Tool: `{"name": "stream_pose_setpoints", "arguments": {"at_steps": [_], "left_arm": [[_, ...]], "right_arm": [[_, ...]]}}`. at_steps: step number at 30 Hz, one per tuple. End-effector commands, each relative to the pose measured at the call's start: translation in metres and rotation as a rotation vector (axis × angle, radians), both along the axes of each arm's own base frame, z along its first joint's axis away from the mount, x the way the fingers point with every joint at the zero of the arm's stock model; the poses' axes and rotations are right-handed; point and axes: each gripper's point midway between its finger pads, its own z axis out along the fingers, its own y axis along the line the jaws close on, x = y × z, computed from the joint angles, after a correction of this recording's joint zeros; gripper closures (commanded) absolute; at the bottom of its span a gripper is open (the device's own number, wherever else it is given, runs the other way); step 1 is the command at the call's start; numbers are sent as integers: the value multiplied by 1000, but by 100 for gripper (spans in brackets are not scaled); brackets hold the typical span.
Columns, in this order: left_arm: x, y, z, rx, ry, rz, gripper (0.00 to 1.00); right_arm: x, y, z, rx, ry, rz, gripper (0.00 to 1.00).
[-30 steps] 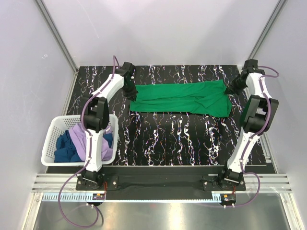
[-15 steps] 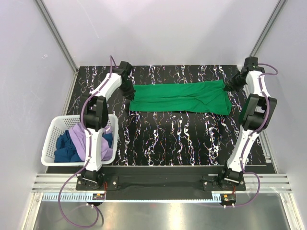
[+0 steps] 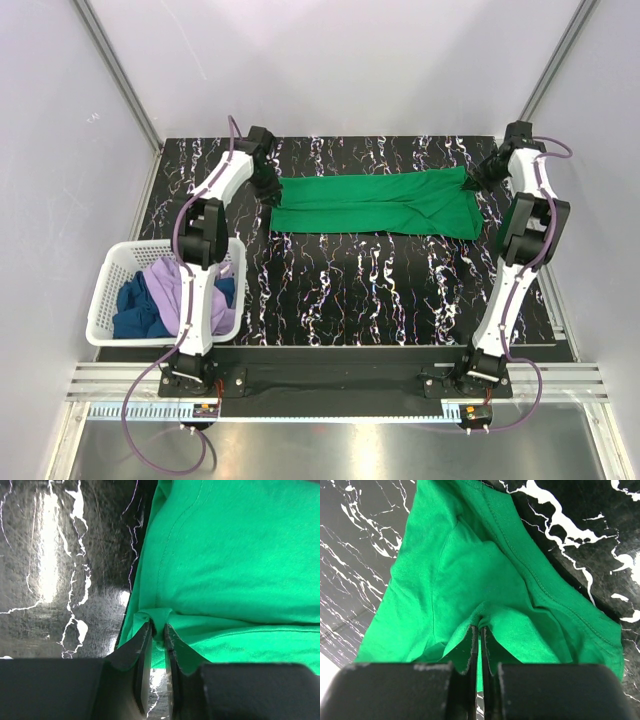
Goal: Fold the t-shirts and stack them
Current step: Fold the tshirt
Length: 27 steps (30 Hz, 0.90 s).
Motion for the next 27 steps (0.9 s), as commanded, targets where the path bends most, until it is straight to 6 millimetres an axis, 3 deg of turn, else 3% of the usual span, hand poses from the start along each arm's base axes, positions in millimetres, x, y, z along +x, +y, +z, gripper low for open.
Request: {"name": "stream_pose_setpoints", "arguments": {"at_steps": [1, 6, 7, 10, 11, 13, 15, 17, 19, 22, 24, 25, 26, 27], "left_arm": [[20, -4, 18, -48, -65, 2, 80], [23, -2, 18, -52, -64, 8, 73], [22, 0, 18, -47, -59, 11, 66], [21, 8, 24, -13, -76, 11, 57], [22, 12, 32, 4, -96, 5, 49], [22, 16, 46, 30, -130, -19, 43], [21, 16, 67, 56, -178, -51, 35], [17, 12, 77, 71, -206, -108, 34], [10, 4, 91, 70, -245, -169, 33], [-3, -17, 99, 35, -284, -276, 33], [-16, -33, 95, -18, -269, -341, 33], [-19, -41, 96, -49, -275, -373, 33], [-28, -53, 93, -125, -251, -409, 34], [-32, -57, 90, -151, -231, -420, 34]], "right_arm": [[18, 6, 16, 20, -69, 9, 100], [27, 9, 12, 47, -76, 4, 98], [28, 9, 12, 52, -77, 1, 96], [40, 17, 12, 113, -113, -3, 85], [49, 17, 14, 126, -138, -3, 82], [61, 26, 22, 202, -171, -7, 64], [77, 29, 37, 245, -227, -1, 52], [81, 29, 54, 233, -239, 13, 48], [74, 28, 64, 192, -233, 51, 40], [54, 23, 76, 108, -216, 91, 39], [30, 15, 72, 37, -157, 69, 39], [15, 18, 51, 49, -95, 61, 43], [16, 21, 65, 50, -143, 62, 45], [14, 22, 61, 68, -130, 39, 47]]}}
